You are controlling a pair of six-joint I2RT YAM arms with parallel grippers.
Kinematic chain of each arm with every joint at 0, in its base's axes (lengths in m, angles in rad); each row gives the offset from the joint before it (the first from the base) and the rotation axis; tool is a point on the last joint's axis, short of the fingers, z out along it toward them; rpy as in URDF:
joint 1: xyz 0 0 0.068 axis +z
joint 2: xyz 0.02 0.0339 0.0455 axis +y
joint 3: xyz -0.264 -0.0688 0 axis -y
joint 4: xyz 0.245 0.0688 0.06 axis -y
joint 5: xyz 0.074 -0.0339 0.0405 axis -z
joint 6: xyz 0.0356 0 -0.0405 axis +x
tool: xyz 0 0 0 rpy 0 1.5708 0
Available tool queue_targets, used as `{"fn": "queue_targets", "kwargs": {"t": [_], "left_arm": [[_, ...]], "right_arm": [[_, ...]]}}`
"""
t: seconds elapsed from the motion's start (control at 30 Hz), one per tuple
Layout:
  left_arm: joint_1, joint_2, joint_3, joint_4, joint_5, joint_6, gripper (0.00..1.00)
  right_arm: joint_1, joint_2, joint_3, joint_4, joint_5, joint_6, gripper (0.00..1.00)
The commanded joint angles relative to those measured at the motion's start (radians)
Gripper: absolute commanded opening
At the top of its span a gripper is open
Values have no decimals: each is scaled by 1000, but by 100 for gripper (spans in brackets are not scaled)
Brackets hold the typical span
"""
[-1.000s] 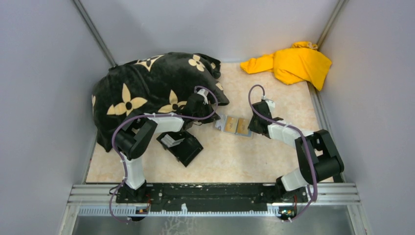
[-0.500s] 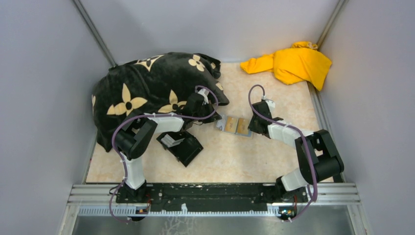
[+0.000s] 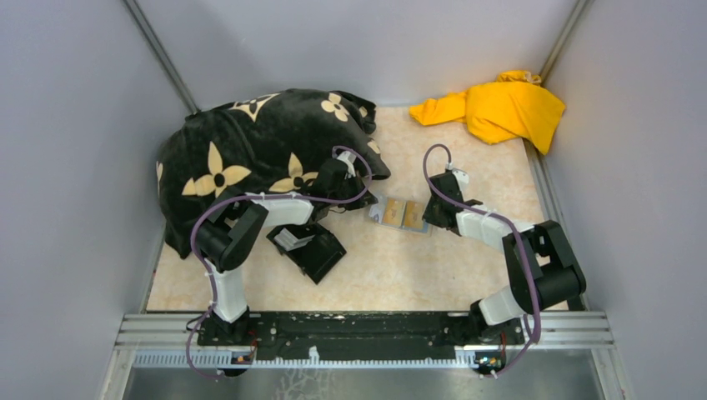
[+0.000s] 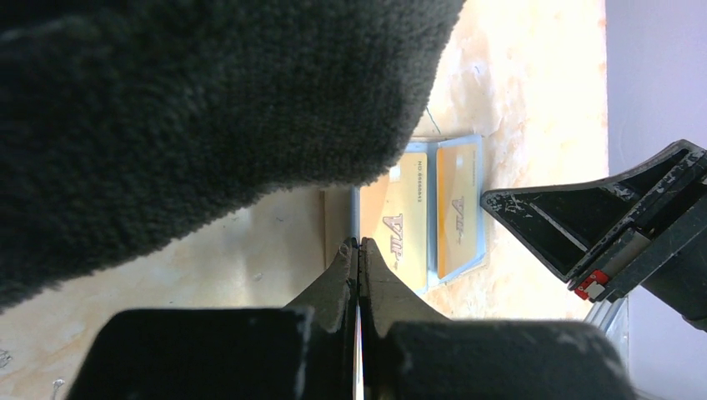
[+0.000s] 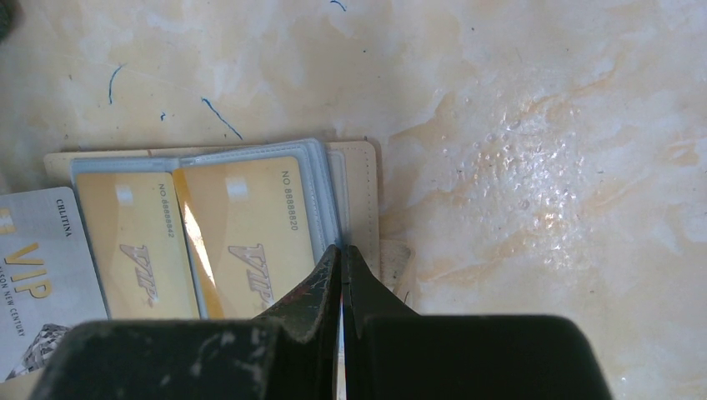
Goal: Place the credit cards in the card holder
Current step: Turn over the card slot at the center of the board.
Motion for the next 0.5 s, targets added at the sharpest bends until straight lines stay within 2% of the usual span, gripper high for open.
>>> {"fn": "queue_targets", "kwargs": {"t": [0.0, 0.47], "left_arm": [[-9, -32, -16, -2, -48, -3, 0], [-11, -45, -25, -2, -79, 7, 0]], "right_arm": [[-8, 8, -27, -44, 40, -10, 0], [-8, 14, -28, -39, 35, -13, 0]]}}
